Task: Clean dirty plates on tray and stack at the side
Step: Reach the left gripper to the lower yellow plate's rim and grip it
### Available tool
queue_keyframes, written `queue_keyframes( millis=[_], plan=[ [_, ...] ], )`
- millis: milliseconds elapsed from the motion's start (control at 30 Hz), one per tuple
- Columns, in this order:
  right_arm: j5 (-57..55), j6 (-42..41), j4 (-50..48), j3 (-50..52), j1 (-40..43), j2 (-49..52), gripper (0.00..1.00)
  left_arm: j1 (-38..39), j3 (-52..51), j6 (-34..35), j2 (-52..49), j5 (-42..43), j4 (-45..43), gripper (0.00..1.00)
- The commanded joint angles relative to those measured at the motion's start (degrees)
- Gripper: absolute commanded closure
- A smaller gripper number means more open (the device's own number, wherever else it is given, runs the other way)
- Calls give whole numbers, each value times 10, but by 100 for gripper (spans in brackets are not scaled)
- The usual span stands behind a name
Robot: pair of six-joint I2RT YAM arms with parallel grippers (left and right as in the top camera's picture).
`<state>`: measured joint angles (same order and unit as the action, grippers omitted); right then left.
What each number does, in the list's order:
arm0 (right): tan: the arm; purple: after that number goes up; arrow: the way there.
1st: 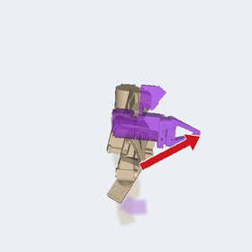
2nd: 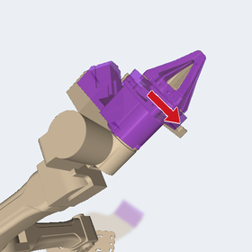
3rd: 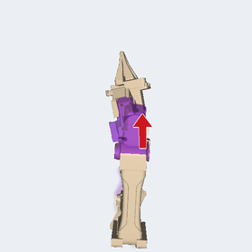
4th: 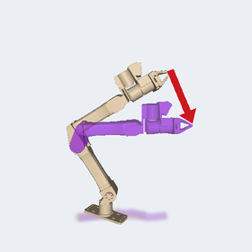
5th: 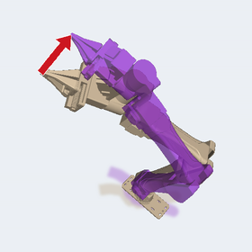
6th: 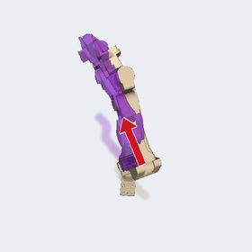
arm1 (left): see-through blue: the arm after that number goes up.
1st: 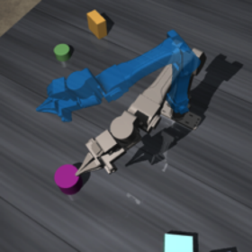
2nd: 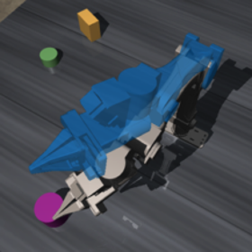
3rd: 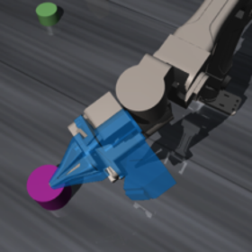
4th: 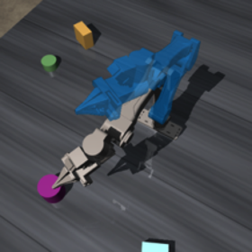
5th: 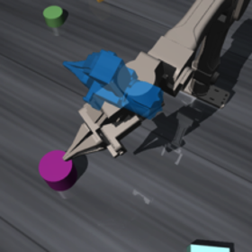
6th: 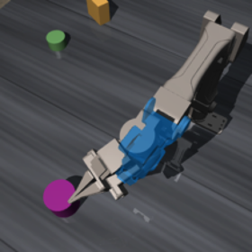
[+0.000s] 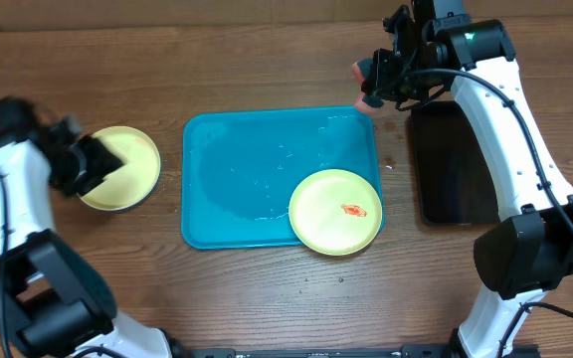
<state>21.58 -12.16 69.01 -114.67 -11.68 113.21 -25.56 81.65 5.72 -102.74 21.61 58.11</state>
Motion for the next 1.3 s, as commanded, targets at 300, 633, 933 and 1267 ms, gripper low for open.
queue_keyframes(
  millis=[300, 633, 933, 1267],
  plan=[
    [-1, 4, 0, -1, -2, 0, 95, 360, -29, -20, 5, 86, -21, 41],
    [-10, 4, 12, -1, -2, 0, 95, 478, -29, 161, -80, 5, 4, 46],
    [-14, 4, 14, -1, -2, 0, 95, 495, -29, 172, -120, 9, 22, 64],
    [-16, 4, 23, -1, -2, 0, 95, 532, -36, 188, -145, 9, -3, 82]
  ],
)
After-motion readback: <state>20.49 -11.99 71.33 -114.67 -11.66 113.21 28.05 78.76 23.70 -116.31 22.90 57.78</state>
